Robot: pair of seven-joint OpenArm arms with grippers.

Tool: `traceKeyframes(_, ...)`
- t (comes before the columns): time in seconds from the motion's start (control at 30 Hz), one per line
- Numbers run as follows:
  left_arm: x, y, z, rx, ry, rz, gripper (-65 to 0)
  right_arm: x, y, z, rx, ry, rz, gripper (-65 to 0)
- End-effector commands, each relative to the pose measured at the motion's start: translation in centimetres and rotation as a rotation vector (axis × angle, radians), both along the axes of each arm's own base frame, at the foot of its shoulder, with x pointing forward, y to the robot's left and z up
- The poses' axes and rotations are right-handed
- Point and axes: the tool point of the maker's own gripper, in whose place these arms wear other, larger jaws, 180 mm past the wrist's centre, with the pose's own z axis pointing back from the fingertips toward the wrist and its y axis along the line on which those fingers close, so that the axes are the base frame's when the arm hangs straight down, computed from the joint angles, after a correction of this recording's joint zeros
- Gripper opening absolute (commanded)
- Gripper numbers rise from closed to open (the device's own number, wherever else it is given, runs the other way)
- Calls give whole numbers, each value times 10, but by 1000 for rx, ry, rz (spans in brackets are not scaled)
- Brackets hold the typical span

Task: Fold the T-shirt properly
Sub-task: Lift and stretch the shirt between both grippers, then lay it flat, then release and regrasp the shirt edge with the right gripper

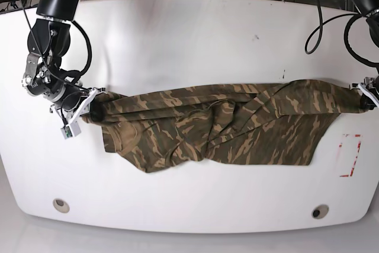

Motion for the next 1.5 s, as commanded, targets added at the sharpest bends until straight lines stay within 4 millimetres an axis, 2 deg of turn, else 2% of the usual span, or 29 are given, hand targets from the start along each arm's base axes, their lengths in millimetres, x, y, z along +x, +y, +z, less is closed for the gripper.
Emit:
traceKeyframes(0.0, 0, 6, 11, 30, -45, -11, -611, 1, -1, 11, 19, -51, 1, -650)
traceKeyframes(0.17, -23, 4, -12, 25, -12, -22, -611, -31, -4, -15, 30, 9, 4, -650)
traceKeyframes(0.37, -40, 3, -28, 21, 24, -26, -611, -53, -8, -31, 27, 65, -1, -640)
traceKeyframes(0.43, -44, 4, -30, 21, 34, -25, -611, -59, -9, -35, 25, 80, -1, -601)
traceKeyframes(0.6, -50, 4, -35, 20, 54, -25, -612, -64, -6, -29, 5, 64, 14, -380)
traceKeyframes(0.67, -50, 3, -35, 19, 54, -24, -612, -61, -5, -24, 0, 47, 20, -317)
traceKeyframes(0.77, -50, 4, -35, 20, 55, -24, -612, -55, -3, -17, -2, 23, 24, -271)
traceKeyframes(0.83, -50, 4, -35, 20, 55, -24, -612, -36, -3, -3, -6, -27, 26, -271)
traceKeyframes(1.0, -50, 3, -36, 20, 55, -25, -612, 2, -7, 12, 11, -72, 5, -271)
traceKeyframes(1.27, -50, 2, -36, 19, 57, -28, -612, 70, -11, 13, -29, -50, 1, -265)
traceKeyframes(1.47, -50, 2, -37, 18, 57, -28, -612, 105, 6, 9, 2, -64, 30, -265)
